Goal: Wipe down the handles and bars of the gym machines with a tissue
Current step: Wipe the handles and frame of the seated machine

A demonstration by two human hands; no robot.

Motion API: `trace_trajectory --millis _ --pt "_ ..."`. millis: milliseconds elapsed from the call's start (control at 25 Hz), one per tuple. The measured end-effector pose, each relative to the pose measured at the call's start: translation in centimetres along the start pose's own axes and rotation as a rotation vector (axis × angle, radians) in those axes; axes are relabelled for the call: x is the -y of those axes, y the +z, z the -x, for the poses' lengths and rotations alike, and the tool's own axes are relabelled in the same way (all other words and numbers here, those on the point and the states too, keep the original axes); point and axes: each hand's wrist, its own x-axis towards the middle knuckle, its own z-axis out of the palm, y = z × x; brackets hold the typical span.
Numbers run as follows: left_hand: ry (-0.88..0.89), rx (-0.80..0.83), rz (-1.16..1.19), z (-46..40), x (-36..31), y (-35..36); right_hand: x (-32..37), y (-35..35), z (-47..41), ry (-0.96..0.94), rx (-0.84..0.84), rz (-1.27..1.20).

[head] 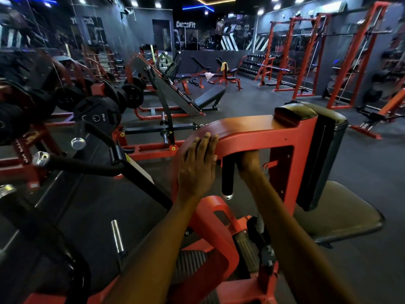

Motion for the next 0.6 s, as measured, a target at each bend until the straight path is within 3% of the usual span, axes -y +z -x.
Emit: trace_trajectory --millis 240,400,520,600 --pt "0.003 0.006 0.001 0.0 0.1 0.1 -3.0 -2.6 1.2 -0.2 0.272 0.374" --pt "-0.002 0.006 -0.002 0.0 0.2 0.2 -1.5 -3.6 -2.3 -0.064 0.633 0.517" --pt "0.042 -0.012 -0.028 0.1 0.1 0.2 -5.8 -6.5 -1.0 0.218 0.697 0.668" --pt "0.041 -0.009 -0.029 0.4 0.2 0.3 -7.4 -8.1 -0.2 0.188 0.687 0.673"
